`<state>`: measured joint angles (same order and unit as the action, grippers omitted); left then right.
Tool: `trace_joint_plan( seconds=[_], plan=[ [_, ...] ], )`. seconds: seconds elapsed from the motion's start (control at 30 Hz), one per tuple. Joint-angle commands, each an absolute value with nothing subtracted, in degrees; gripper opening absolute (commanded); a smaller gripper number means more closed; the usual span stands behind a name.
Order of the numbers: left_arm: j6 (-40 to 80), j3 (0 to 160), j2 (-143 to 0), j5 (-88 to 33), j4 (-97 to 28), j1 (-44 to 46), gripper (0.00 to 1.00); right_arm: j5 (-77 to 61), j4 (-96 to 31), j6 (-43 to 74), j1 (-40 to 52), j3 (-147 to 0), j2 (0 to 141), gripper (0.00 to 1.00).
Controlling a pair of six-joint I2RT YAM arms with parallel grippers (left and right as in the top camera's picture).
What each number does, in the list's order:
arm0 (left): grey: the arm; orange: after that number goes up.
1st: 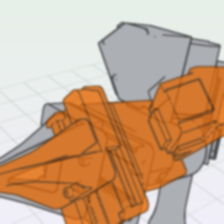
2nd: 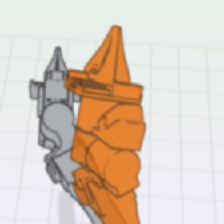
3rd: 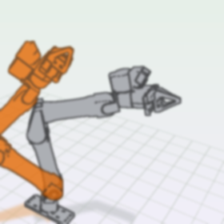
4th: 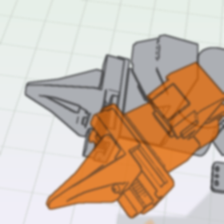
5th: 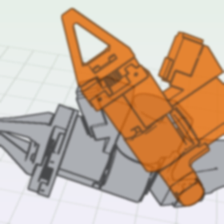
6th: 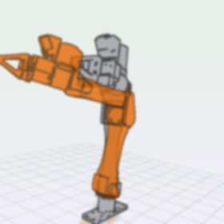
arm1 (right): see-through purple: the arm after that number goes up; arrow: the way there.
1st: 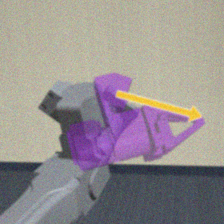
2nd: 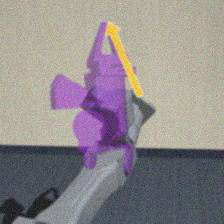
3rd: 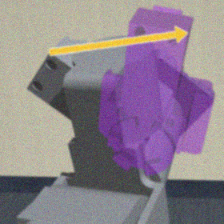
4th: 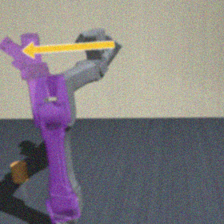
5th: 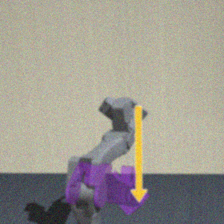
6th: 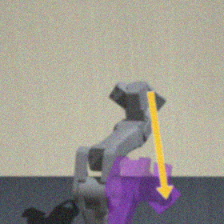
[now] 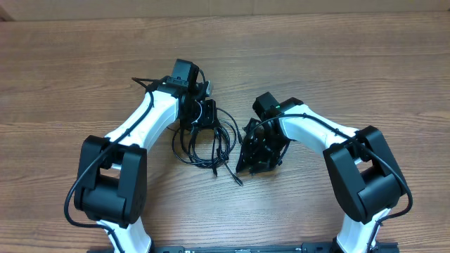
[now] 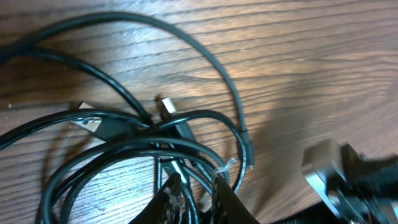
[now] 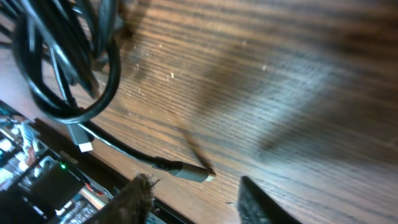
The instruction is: Untangle cables
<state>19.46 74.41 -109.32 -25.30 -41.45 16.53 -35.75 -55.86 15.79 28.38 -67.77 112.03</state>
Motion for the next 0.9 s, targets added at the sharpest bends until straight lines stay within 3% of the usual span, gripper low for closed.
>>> trace_joint_plan(
  seconds=[0.0, 0.3, 0.57, 0.67, 0.73, 0.8, 0.87],
  plan=[
    [21.47, 75.05, -112.25, -25.69, -41.36, 16.82, 0.18, -35.92, -55.86, 13.43, 29.61, -67.55, 111.24, 0.33],
    [21.23, 75.05, -117.69, -29.04, -40.58, 16.91, 0.2, -35.42, -55.83, 9.41, 31.16, -67.57, 105.67, 0.3],
    [21.65, 75.05, -117.99, -28.86, -39.7, 16.91, 0.08, -23.9, -55.24, 8.47, 32.84, -67.55, 100.2, 0.24],
    [24.69, 75.05, -117.99, -26.17, -39.77, 16.91, 0.04, -24.1, -55.37, 8.51, 32.88, -67.55, 100.42, 0.46],
    [27.46, 75.05, -117.99, -24.69, -39.83, 16.91, 0.04, -24.05, -55.18, 8.67, 32.88, -67.57, 100.4, 0.5],
    [29.95, 75.05, -117.99, -24.64, -39.83, 16.62, 0.04, -24.25, -54.26, 8.69, 32.86, -67.57, 100.4, 0.48],
    [31.97, 75.07, -117.99, -25.21, -40.14, 15.92, 0.04, -24.62, -53.89, 9.1, 32.84, -67.57, 100.42, 0.37]
  ],
)
